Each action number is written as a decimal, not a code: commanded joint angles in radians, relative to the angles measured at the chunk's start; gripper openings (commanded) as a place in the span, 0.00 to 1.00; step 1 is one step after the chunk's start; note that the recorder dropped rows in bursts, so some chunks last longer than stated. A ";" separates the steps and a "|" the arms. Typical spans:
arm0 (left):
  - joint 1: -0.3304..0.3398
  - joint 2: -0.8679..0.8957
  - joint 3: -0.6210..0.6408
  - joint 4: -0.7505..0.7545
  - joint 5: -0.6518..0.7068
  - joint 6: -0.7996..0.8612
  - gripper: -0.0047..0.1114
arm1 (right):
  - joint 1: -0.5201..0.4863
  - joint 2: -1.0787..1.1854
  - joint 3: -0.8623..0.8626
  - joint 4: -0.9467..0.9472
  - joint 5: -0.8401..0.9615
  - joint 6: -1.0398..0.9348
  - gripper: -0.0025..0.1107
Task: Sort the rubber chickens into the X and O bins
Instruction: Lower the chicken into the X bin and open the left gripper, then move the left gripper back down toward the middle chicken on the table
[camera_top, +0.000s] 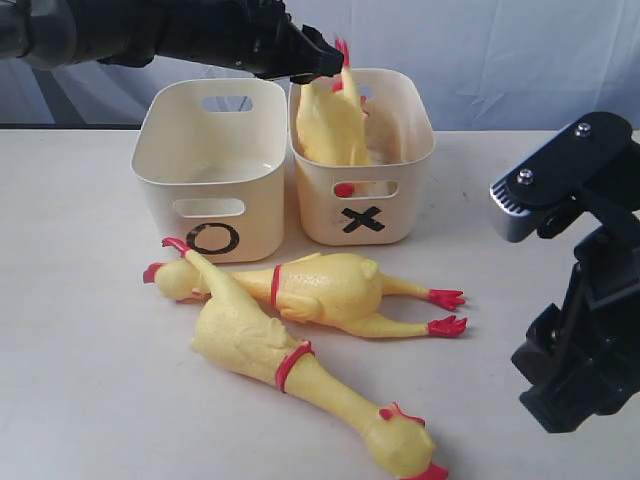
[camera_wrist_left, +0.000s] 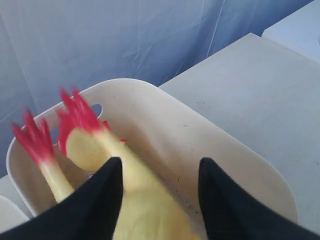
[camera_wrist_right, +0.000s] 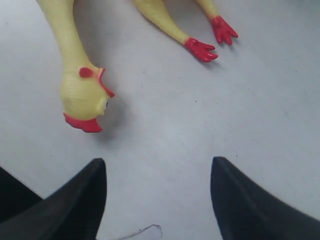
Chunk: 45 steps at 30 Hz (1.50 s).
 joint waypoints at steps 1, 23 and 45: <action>-0.005 -0.002 -0.007 -0.027 -0.012 0.003 0.46 | 0.001 -0.008 0.005 -0.013 -0.005 -0.001 0.53; -0.003 -0.141 -0.007 0.407 0.269 -0.100 0.04 | 0.001 -0.008 0.005 -0.007 -0.023 -0.001 0.53; -0.003 -0.332 0.247 0.598 0.429 -0.252 0.04 | 0.001 -0.008 0.005 0.132 -0.108 -0.044 0.53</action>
